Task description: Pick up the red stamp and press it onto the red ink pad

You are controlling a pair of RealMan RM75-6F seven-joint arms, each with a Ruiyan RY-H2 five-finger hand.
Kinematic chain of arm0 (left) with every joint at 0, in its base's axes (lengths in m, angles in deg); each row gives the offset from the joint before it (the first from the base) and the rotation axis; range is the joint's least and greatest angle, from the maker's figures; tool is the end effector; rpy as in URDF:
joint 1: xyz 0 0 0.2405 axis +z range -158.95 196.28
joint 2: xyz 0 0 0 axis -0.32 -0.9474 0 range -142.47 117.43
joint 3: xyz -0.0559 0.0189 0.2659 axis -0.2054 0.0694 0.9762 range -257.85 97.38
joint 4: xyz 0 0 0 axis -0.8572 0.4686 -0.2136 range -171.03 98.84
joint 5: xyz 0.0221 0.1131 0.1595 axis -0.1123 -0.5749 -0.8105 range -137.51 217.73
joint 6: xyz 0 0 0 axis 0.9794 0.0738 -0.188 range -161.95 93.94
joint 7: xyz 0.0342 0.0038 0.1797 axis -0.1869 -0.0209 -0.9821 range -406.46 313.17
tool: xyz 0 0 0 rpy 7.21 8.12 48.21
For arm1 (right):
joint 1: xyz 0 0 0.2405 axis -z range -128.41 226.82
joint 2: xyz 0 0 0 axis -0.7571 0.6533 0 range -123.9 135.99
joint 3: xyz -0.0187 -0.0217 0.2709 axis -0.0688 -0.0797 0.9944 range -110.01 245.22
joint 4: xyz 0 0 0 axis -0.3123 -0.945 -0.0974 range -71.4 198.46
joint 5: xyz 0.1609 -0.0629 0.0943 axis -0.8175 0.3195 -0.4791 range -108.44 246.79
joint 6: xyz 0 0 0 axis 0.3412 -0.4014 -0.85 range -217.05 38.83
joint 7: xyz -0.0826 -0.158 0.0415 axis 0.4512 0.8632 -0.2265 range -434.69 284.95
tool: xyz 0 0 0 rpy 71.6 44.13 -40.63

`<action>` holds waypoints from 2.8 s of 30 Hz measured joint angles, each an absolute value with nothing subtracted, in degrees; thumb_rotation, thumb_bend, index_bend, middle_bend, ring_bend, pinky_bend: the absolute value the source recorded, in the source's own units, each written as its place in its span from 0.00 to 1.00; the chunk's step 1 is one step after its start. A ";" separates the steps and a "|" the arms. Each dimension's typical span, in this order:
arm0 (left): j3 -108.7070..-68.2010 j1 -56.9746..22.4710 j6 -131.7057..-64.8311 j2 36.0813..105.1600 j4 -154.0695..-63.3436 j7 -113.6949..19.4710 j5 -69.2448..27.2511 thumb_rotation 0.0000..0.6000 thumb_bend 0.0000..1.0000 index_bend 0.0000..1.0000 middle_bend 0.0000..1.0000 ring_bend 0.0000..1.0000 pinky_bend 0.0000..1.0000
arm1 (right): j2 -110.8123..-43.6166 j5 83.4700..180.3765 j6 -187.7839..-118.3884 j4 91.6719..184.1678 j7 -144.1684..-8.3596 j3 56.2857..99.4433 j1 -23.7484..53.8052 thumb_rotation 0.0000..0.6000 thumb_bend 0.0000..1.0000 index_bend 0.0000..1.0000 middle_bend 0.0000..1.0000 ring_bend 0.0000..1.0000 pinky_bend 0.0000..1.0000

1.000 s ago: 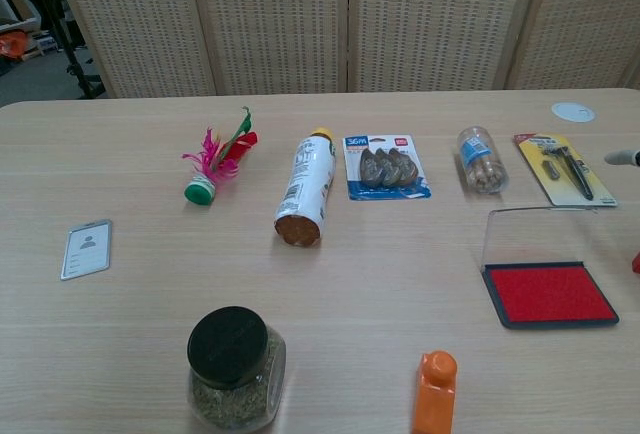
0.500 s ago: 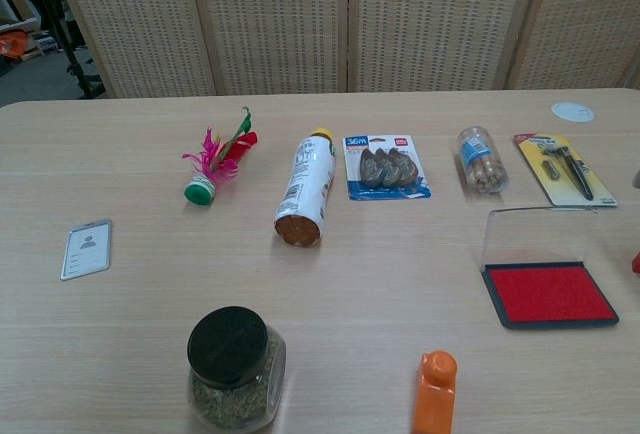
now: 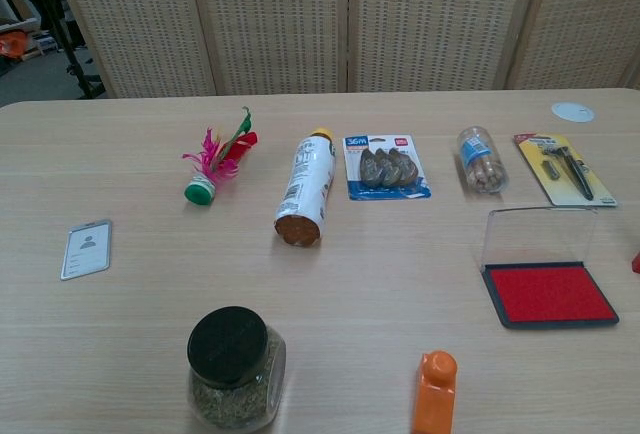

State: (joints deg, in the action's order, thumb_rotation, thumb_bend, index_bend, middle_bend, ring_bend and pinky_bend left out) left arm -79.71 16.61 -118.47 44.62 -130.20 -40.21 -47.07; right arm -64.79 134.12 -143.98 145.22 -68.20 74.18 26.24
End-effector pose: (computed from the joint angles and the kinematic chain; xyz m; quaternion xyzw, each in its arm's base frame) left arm -0.3340 0.1920 0.2032 -0.5951 -0.4244 -0.3629 0.5779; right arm -0.3463 -0.3291 0.1076 0.6438 -0.4682 0.2523 0.5501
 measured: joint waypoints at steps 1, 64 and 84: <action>-79.68 16.61 -118.47 44.61 -130.21 -40.19 -47.12 1.00 0.01 0.00 0.00 0.00 0.00 | -64.72 133.00 -143.79 145.89 -68.26 74.43 26.34 1.00 0.24 0.41 0.94 1.00 1.00; -79.53 16.47 -118.07 44.28 -130.32 -39.76 -46.93 1.00 0.01 0.00 0.00 0.00 0.00 | -73.14 117.93 -139.42 139.07 -61.15 75.97 22.99 1.00 0.31 0.44 0.94 1.00 1.00; -79.57 16.47 -118.11 44.18 -130.37 -39.56 -46.91 1.00 0.01 0.00 0.00 0.00 0.00 | -73.03 114.58 -139.11 139.99 -58.82 76.01 21.91 1.00 0.35 0.47 0.95 1.00 1.00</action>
State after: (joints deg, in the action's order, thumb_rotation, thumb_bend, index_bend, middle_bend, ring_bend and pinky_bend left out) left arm -79.57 16.47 -118.11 44.18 -130.37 -39.56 -46.91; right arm -73.03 114.58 -139.11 139.99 -58.82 76.01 21.91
